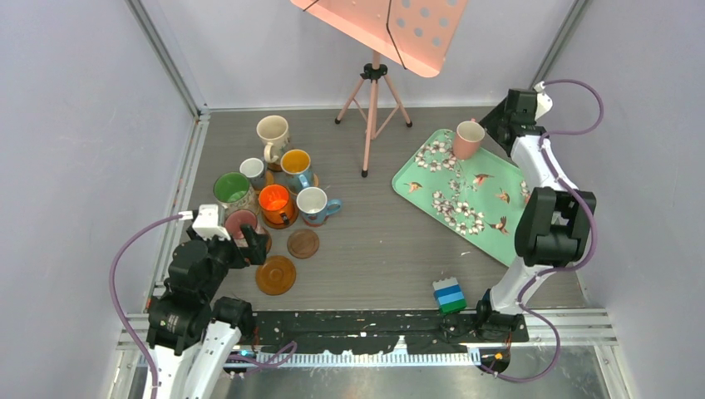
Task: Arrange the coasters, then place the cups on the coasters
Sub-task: Pick up the cup from the tray.
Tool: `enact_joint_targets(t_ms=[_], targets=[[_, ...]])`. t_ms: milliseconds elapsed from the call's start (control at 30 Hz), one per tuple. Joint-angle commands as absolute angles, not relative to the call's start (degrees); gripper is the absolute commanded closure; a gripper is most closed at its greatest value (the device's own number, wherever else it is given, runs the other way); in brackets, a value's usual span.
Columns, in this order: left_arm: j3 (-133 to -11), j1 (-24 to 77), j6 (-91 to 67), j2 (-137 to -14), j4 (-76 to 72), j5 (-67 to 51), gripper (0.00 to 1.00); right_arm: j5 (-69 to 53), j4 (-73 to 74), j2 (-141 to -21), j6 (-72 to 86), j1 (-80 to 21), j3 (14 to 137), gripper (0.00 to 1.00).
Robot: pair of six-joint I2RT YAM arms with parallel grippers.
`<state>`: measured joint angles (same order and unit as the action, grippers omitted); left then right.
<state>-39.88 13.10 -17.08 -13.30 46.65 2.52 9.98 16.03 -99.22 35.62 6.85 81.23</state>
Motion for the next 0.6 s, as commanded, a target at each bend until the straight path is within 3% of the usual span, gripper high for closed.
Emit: enact_joint_targets(t_ms=[0,400,567], targets=[[-39.7,13.3,-16.1,-12.7,46.3,3.7,0.01,8.4,16.2,-103.3,37.7,6.9,87.3,0.40],[-40.2,13.3,-16.1,-13.0,46.8,4.5,0.01,7.0,16.1,-110.6,37.8,6.9,89.1,0.45],[-40.3,13.3,-16.2,-13.1,47.1,5.1,0.01,6.3,16.1,-111.7,37.2,6.9,89.5,0.55]])
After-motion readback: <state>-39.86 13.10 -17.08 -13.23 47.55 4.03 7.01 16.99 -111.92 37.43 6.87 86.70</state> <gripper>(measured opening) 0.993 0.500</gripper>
